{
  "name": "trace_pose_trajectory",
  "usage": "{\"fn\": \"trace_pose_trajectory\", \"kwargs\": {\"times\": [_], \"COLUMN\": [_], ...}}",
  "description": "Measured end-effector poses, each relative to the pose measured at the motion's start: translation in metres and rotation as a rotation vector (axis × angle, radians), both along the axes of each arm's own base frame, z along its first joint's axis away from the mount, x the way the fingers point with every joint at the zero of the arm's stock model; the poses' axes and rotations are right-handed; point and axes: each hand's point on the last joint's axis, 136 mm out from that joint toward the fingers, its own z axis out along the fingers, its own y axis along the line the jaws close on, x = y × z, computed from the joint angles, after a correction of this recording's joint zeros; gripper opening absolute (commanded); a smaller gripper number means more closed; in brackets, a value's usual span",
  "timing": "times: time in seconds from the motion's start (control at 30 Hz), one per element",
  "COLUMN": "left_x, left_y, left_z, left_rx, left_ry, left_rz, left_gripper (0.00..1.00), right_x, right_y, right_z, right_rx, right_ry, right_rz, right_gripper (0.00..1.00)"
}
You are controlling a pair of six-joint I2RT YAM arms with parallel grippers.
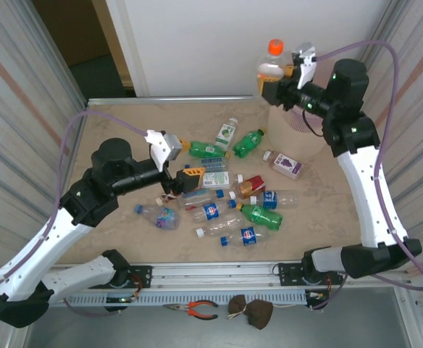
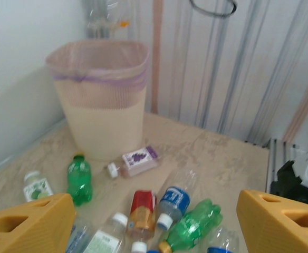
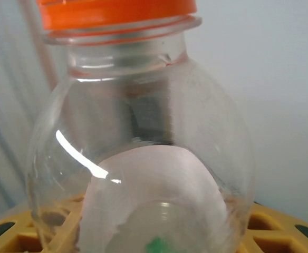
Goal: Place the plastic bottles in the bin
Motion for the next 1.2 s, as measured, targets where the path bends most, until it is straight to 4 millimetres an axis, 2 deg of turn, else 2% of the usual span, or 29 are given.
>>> {"fn": "trace_pose_trajectory", "kwargs": {"times": [0.27,0.43,0.53,0.73,0.9,1.0,1.2], "left_x": [0.01,0.013,0.013,0.015,0.016,0.017,0.018], "left_y": [0.011,0.012,0.013,0.015,0.017,0.017,0.018], "left_z": [-0.038,-0.054,-0.061,-0.071,-0.077,-0.08,-0.084], "left_rx": [0.061,0.072,0.075,0.076,0.072,0.075,0.08], "left_ry": [0.096,0.147,0.17,0.207,0.225,0.234,0.238], "left_rz": [0.099,0.123,0.133,0.157,0.175,0.184,0.189], "left_gripper": [0.81,0.81,0.81,0.8,0.8,0.81,0.81], "right_x": [0.091,0.139,0.162,0.2,0.222,0.225,0.221], "right_y": [-0.089,-0.137,-0.158,-0.176,-0.189,-0.195,-0.198], "right_z": [-0.038,-0.075,-0.101,-0.158,-0.209,-0.245,-0.312], "right_rx": [-0.083,-0.112,-0.131,-0.193,-0.258,-0.302,-0.418], "right_ry": [0.117,0.221,0.286,0.424,0.545,0.628,0.779], "right_rz": [-0.304,-0.423,-0.474,-0.525,-0.563,-0.578,-0.589], "right_gripper": [0.47,0.46,0.47,0.45,0.42,0.42,0.43]}}
